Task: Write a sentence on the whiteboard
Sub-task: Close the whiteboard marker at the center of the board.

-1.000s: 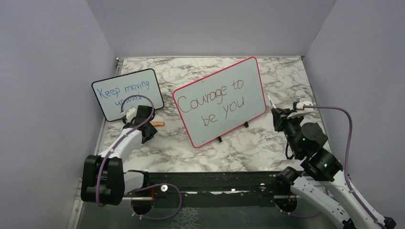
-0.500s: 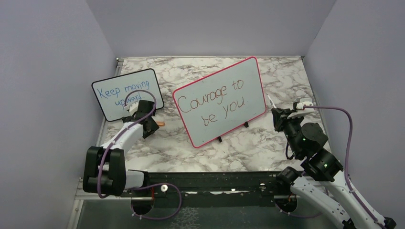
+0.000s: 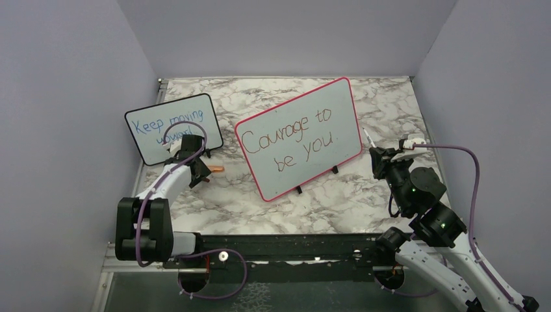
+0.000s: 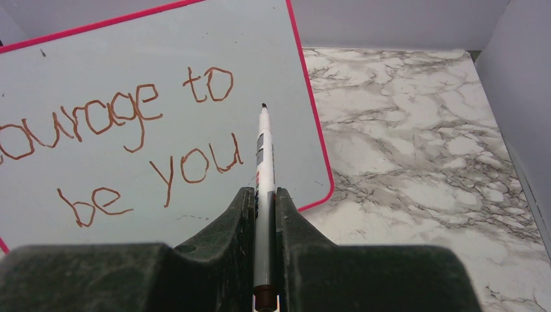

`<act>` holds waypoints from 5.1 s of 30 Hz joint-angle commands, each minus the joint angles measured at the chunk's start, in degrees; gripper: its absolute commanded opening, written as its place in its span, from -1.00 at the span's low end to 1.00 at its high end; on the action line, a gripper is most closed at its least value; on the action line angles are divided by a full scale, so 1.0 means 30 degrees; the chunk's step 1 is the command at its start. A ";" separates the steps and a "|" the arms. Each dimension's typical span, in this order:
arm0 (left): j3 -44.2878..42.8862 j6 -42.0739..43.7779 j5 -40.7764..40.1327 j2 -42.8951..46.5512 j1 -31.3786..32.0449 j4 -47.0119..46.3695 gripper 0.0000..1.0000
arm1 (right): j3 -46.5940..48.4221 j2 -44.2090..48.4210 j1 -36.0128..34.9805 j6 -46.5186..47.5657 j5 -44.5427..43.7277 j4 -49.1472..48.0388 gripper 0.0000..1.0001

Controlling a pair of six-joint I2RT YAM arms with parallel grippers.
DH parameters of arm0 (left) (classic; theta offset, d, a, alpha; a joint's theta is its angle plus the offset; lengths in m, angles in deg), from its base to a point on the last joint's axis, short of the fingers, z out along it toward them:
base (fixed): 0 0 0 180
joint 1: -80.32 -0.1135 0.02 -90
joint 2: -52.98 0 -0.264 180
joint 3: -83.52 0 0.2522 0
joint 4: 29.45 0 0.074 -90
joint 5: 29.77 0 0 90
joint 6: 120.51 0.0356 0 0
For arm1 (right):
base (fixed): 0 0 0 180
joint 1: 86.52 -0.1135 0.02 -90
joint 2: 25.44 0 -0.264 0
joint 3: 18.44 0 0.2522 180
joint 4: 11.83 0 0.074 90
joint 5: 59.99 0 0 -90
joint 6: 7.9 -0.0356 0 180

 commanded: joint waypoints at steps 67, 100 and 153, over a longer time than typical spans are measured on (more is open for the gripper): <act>-0.4095 -0.7153 0.4754 0.7728 0.7584 -1.1753 -1.00 | -0.1855 -0.8342 -0.4786 0.2640 0.9058 -1.9043 -0.97; -0.2751 -1.0716 0.2512 0.5946 1.0311 -1.4431 -1.00 | -0.2186 -1.1698 -0.5966 0.2408 0.7664 -2.2908 -0.97; -0.2917 -1.0264 0.3609 0.5091 1.1724 -1.5899 -1.00 | -0.2111 -1.2796 -0.5958 0.0495 0.5609 -2.5184 -0.97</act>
